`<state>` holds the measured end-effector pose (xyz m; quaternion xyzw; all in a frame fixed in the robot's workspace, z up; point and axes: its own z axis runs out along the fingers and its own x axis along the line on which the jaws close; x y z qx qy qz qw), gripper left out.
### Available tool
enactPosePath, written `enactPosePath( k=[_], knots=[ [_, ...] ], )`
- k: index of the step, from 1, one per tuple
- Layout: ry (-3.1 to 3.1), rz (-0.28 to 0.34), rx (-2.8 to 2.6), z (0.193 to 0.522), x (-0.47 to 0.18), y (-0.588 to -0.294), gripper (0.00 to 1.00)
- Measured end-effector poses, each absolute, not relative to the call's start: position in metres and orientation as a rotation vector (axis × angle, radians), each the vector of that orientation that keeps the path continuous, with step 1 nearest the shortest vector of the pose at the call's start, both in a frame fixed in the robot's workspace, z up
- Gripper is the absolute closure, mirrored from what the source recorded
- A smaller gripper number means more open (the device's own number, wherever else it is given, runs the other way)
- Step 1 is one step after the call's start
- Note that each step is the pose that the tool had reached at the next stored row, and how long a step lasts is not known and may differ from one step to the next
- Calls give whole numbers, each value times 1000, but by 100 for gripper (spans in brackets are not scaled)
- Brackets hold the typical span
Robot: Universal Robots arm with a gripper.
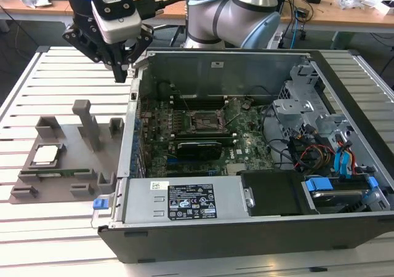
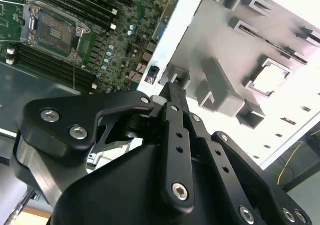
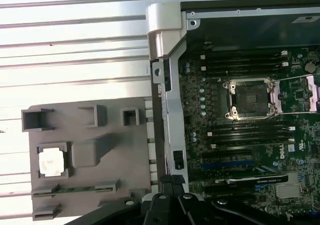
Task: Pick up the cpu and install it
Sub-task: 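Reach for the cpu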
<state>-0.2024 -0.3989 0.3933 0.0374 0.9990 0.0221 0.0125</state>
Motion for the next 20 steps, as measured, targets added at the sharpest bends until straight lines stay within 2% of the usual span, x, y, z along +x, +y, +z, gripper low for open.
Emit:
enactPosePath(
  k=[20],
  knots=[
    [3114,69,117,393,-242,-399,89]
  ],
)
